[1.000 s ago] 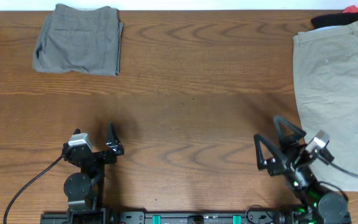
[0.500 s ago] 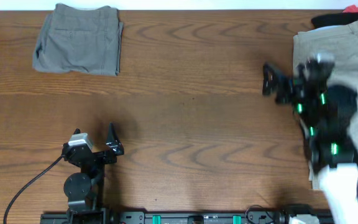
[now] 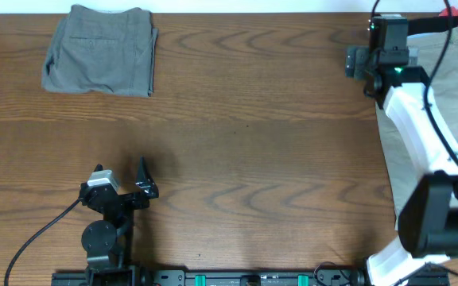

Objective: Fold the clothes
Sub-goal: 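Reach the right gripper to the khaki shorts on the right stack and grasp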

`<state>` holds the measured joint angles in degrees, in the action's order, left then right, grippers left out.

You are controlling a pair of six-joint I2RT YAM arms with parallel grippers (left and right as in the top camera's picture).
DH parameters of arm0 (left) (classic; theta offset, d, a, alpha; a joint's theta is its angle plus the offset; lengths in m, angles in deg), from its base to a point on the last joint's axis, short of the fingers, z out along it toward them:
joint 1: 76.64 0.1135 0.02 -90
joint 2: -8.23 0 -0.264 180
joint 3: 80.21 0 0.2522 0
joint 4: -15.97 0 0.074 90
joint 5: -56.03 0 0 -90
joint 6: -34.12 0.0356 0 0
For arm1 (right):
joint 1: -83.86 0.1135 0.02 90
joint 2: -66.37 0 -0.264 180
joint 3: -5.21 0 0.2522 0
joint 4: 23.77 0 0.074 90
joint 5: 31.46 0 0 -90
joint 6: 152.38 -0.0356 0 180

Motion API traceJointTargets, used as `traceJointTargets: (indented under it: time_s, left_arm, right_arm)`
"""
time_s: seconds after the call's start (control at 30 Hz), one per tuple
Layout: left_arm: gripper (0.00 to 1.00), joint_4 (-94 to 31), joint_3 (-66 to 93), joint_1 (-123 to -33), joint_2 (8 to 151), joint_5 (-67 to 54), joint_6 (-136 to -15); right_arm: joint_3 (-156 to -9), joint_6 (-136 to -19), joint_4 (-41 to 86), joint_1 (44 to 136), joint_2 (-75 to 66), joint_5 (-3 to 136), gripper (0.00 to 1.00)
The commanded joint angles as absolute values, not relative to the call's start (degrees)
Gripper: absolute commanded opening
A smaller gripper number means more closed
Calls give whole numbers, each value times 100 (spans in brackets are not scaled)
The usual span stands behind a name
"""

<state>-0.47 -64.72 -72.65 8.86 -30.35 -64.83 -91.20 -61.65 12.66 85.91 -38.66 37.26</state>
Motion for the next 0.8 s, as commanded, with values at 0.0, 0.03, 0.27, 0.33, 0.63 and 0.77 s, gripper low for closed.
traceJointTargets:
  time_s: [0.0,0.03,0.27,0.33,0.63,0.77]
  left_arm:
    - [98,-154,-6622,-7287,846,-3057,-6408]
    - [98,-154,-6622,-7287,846,-3057,-6408]
    - [98,-154,-6622,-7287,846,-3059,-6408]
    - [98,-154,-6622,-7287,846,-3057,-6408]
    - [98,-154,-6622,-7287,846,-3057,-6408]
    - [98,-154,-6622,-7287,846,-3059,-6406]
  right_arm:
    - [-9411,-5843,1201,8407,-4382,3433,99]
    - [-9481,-5841,1205,8361,-4557,3429,99]
    - [-10018,-5546,1043,8001,-5634,3219,99]
    - [-10090,-5496,928,7952,-5822,3219,99]
    - [-10104,-5432,390,7900,-6358,3221,96]
    - [-10104,-5413,340,7896,-6609,3217,93]
